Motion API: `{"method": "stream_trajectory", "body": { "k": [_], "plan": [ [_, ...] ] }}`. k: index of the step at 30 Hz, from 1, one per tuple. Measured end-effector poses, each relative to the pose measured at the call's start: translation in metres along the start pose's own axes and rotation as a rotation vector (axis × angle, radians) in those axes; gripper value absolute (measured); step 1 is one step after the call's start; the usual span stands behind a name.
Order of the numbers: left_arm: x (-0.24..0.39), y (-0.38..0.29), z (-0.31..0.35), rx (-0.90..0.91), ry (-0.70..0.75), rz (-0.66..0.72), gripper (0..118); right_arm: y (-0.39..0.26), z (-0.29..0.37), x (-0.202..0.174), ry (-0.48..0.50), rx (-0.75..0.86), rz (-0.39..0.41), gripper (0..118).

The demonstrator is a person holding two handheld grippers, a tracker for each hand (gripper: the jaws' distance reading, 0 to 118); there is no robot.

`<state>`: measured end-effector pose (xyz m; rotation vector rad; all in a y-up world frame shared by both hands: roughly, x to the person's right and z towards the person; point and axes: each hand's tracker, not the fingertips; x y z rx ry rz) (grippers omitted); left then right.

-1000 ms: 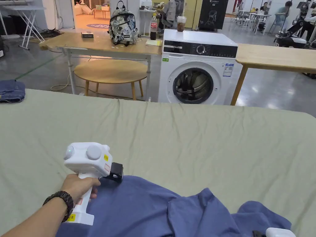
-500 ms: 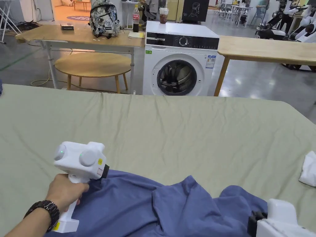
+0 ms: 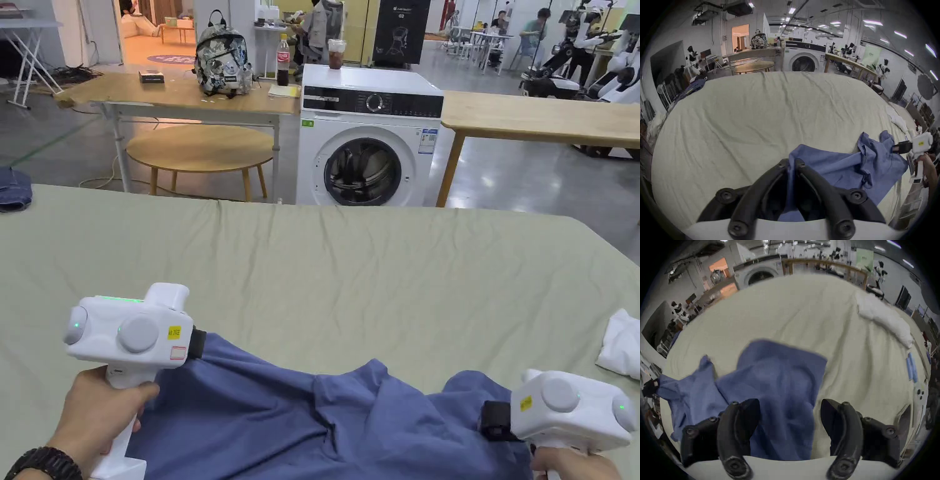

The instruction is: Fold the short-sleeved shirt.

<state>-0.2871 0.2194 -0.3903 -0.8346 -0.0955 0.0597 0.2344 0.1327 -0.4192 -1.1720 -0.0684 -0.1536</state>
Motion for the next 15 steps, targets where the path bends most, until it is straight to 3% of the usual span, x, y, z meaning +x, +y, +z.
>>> {"method": "stream_trajectory", "body": {
  "k": [3,4,5,6,7,12,15],
  "plan": [
    [-0.003,-0.002,-0.006,-0.004,0.014,-0.006,1,-0.012,0.000,-0.015,-0.091,0.055,0.097,64],
    [-0.004,-0.003,-0.004,-0.003,0.017,-0.009,1,-0.014,0.003,-0.019,-0.088,0.068,0.093,60],
    [-0.004,-0.003,-0.003,0.000,0.022,-0.012,1,-0.014,0.006,-0.022,-0.097,0.089,0.105,47],
    [-0.003,-0.003,-0.003,0.002,0.025,-0.015,1,-0.015,0.009,-0.026,-0.124,0.125,0.138,19],
    [-0.004,-0.002,-0.003,0.006,0.025,-0.018,1,-0.016,0.012,-0.028,-0.167,0.152,0.174,2],
    [-0.004,0.004,0.014,0.053,0.035,-0.024,1,-0.018,0.041,-0.017,-0.085,0.240,0.088,2],
    [-0.004,0.013,0.032,0.104,0.051,-0.039,1,-0.012,0.072,-0.023,-0.122,0.383,0.146,2]
  ]
}}
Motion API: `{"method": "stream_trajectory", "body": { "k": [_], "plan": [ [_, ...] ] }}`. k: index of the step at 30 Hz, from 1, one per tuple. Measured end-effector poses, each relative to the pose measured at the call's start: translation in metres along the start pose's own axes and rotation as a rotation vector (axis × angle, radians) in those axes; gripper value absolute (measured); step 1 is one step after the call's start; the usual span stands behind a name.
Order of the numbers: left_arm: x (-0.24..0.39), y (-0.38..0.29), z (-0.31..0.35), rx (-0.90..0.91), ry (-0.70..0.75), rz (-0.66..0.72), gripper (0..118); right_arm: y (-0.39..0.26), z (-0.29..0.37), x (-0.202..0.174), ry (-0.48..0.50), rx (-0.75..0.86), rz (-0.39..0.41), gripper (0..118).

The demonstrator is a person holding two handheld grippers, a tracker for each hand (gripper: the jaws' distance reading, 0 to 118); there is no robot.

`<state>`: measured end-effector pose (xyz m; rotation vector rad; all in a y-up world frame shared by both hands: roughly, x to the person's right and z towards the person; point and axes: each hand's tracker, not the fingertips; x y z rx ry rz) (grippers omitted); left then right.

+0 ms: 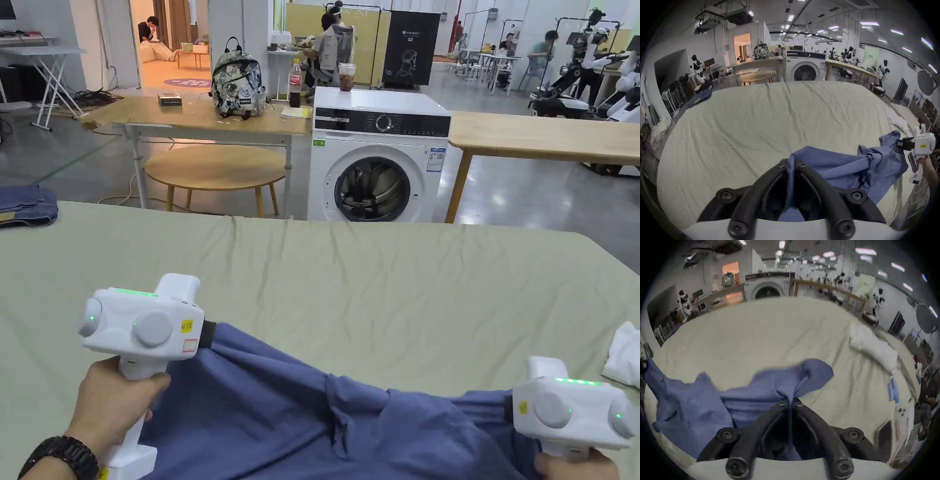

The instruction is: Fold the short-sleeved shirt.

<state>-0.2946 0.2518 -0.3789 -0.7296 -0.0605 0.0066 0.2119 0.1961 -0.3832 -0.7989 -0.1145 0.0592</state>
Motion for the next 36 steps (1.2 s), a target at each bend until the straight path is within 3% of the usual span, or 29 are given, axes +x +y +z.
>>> {"method": "stream_trajectory", "body": {
  "k": [3,7,18,36],
  "plan": [
    [-0.005,0.016,0.022,0.056,0.014,0.000,1,0.024,0.018,0.004,0.026,0.107,-0.033,2],
    [-0.010,0.039,0.063,0.136,0.037,0.005,1,0.059,0.060,0.000,0.047,0.228,-0.007,2],
    [-0.041,0.105,0.165,0.328,0.049,0.084,1,0.145,0.159,-0.013,0.112,0.483,-0.031,2],
    [-0.074,0.231,0.181,0.419,0.126,0.118,1,0.288,0.205,-0.054,0.035,0.669,0.028,2]
  ]
}}
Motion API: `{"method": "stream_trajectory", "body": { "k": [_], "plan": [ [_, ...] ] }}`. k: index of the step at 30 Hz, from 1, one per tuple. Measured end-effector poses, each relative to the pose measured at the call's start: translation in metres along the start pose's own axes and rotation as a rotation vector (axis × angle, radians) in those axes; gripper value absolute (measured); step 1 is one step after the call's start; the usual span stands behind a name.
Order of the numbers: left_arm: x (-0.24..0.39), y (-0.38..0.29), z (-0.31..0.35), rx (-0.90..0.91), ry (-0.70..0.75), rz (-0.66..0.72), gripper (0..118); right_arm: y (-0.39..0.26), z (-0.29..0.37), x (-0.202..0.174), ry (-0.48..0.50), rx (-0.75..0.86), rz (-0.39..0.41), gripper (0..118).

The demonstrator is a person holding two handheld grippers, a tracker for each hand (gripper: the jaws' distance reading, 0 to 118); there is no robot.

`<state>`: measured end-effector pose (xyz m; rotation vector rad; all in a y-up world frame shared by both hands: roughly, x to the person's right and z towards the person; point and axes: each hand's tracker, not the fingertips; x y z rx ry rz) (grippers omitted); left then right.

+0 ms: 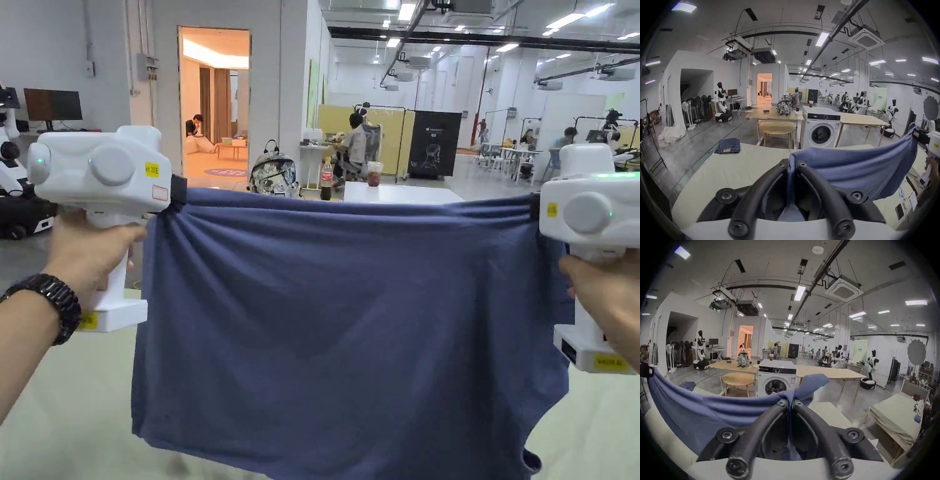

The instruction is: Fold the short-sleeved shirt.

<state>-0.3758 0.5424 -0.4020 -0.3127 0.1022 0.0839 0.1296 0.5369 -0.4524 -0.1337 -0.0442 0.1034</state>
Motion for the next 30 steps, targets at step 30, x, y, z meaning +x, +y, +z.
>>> {"method": "stream_trajectory", "body": {
  "k": [30],
  "plan": [
    [0.001,-0.094,-0.009,-0.036,0.013,0.007,1,-0.087,0.010,-0.016,-0.019,0.002,0.090,2]
  ]
}}
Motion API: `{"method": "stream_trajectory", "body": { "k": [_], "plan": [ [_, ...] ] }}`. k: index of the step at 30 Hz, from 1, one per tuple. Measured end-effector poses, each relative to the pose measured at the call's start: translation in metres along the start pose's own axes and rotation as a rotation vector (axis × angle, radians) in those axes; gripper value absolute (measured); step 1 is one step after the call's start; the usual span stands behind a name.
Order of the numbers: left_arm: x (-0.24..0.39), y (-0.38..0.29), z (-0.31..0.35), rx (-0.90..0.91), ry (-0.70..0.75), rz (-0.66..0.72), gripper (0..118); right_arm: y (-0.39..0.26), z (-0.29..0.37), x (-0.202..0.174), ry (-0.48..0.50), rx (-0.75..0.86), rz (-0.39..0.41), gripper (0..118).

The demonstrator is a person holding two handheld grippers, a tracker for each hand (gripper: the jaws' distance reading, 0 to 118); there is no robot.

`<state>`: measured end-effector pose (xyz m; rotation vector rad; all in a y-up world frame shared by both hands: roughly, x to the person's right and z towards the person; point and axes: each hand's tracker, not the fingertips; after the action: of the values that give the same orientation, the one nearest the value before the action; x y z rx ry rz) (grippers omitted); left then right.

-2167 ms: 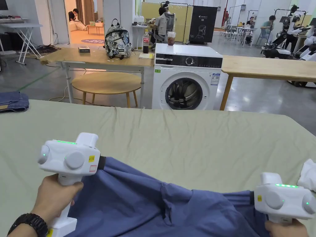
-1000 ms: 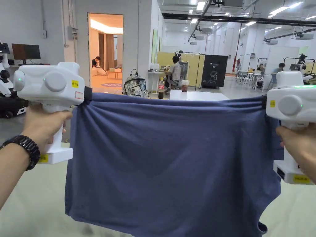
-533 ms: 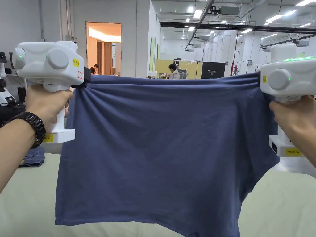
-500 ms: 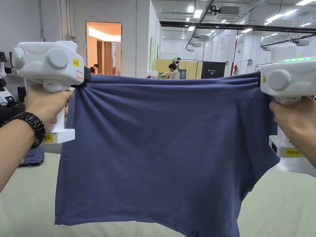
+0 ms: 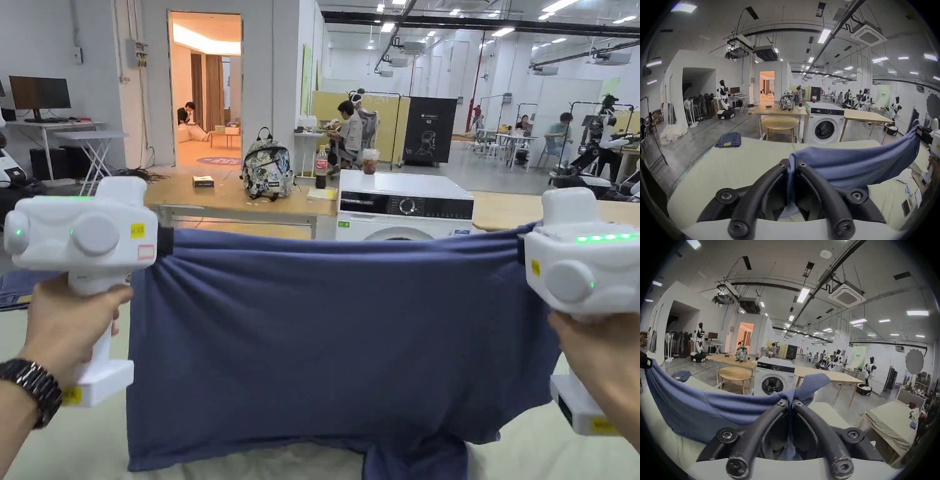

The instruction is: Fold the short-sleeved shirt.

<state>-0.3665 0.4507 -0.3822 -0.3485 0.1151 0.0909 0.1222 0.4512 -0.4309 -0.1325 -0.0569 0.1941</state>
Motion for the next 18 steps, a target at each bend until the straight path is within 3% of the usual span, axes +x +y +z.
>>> {"method": "stream_trajectory", "body": {
  "k": [18],
  "plan": [
    [-0.020,-0.157,0.149,-0.100,-0.096,0.083,1,-0.109,0.189,0.019,0.081,-0.139,-0.017,2]
  ]
}}
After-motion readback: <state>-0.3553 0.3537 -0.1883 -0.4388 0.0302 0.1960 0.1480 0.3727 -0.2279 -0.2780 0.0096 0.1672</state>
